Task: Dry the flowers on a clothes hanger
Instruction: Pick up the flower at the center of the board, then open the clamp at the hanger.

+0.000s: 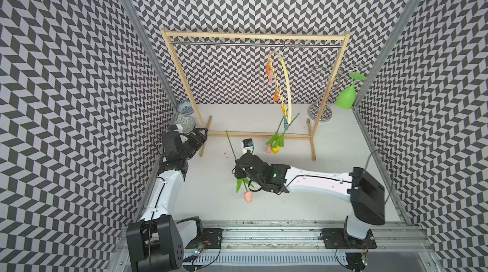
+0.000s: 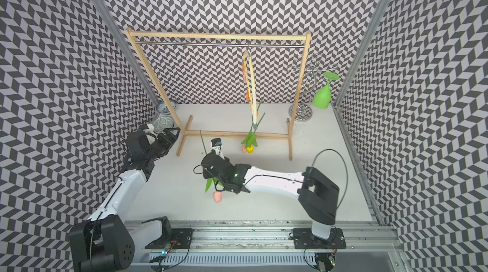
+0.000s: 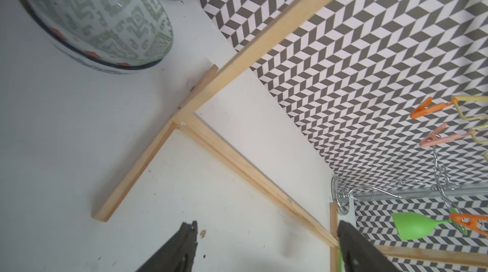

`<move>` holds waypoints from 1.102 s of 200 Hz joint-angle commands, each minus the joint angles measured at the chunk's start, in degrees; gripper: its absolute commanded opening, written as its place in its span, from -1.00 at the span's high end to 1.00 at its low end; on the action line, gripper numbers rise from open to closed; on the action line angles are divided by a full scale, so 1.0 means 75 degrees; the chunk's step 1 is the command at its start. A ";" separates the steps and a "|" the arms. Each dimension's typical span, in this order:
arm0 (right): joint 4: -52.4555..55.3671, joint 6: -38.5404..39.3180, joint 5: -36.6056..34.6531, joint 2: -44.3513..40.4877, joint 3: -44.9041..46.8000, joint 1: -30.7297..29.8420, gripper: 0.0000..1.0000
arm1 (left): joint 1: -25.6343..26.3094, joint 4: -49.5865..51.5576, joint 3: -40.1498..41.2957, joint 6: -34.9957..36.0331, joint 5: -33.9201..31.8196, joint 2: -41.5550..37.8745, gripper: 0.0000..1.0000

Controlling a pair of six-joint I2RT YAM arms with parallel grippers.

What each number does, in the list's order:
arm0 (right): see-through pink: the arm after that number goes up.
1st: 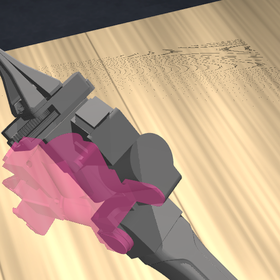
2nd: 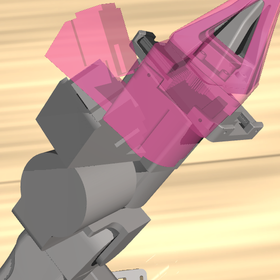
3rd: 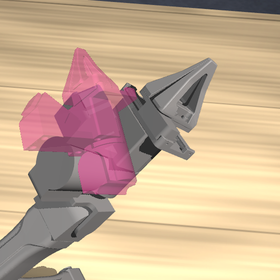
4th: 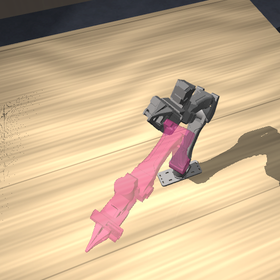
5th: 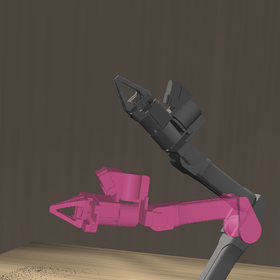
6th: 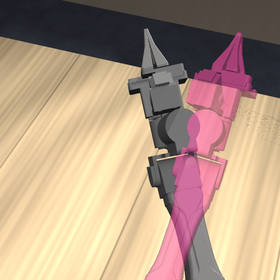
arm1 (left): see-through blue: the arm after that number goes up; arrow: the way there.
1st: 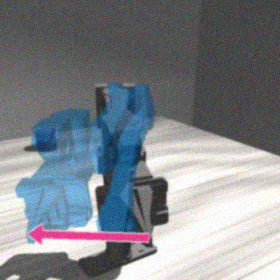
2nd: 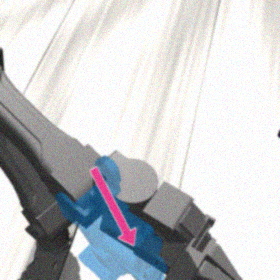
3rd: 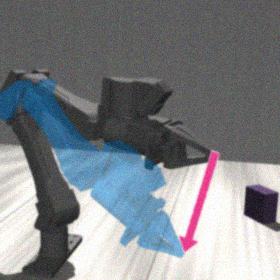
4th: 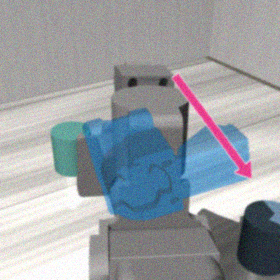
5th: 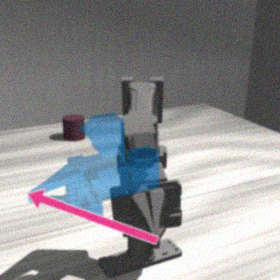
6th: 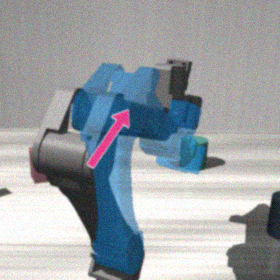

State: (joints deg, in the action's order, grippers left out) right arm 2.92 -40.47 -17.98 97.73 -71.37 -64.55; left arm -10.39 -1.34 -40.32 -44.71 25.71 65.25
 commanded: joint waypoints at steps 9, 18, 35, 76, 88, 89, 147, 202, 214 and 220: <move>-0.1675 -0.0027 0.1611 -0.0925 0.1145 0.0756 1.00 | 0.0451 -0.0792 0.0078 0.0110 0.0407 0.0067 -0.74; -0.1814 -0.0055 0.1671 -0.1210 0.1409 0.0906 1.00 | 0.0682 -0.0990 0.0037 0.0174 0.0489 0.0119 -0.74; -0.1701 -0.0092 0.1445 -0.1667 0.1716 0.1135 1.00 | 0.1238 -0.1221 -0.0155 0.0353 0.0483 0.0277 -0.73; -0.1477 -0.0166 0.0834 -0.2863 0.2614 0.1492 1.00 | 0.2704 -0.1542 -0.0904 0.0658 0.0013 0.0950 -0.73; -0.1491 -0.0246 0.0636 -0.3174 0.2897 0.1560 1.00 | 0.2965 -0.1729 -0.1091 0.0576 0.0004 0.1201 -0.72; -0.1491 -0.0243 0.0620 -0.3204 0.2914 0.1568 1.00 | 0.2990 -0.1742 -0.1104 0.0561 -0.0002 0.1231 -0.73; -0.0940 -0.0358 0.0175 -0.4435 0.3675 0.2125 1.00 | 0.3844 -0.2817 -0.1933 0.0521 0.0375 0.2159 -0.71; -0.0658 -0.0225 0.0194 -0.4949 0.3884 0.2542 1.00 | 0.4210 -0.3461 -0.2376 0.1329 0.0639 0.2652 -0.64; -0.0628 -0.0204 0.0231 -0.4990 0.3896 0.2615 1.00 | 0.4283 -0.3673 -0.2367 0.1621 0.0626 0.2677 -0.62; -0.0612 -0.0186 0.0243 -0.5004 0.3908 0.2639 1.00 | 0.4328 -0.3892 -0.2306 0.1760 0.0621 0.2652 -0.62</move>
State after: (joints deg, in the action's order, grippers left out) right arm -1.21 -42.61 -15.81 61.82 -42.78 -45.65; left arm 21.04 -24.67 -56.38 -37.06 29.36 85.01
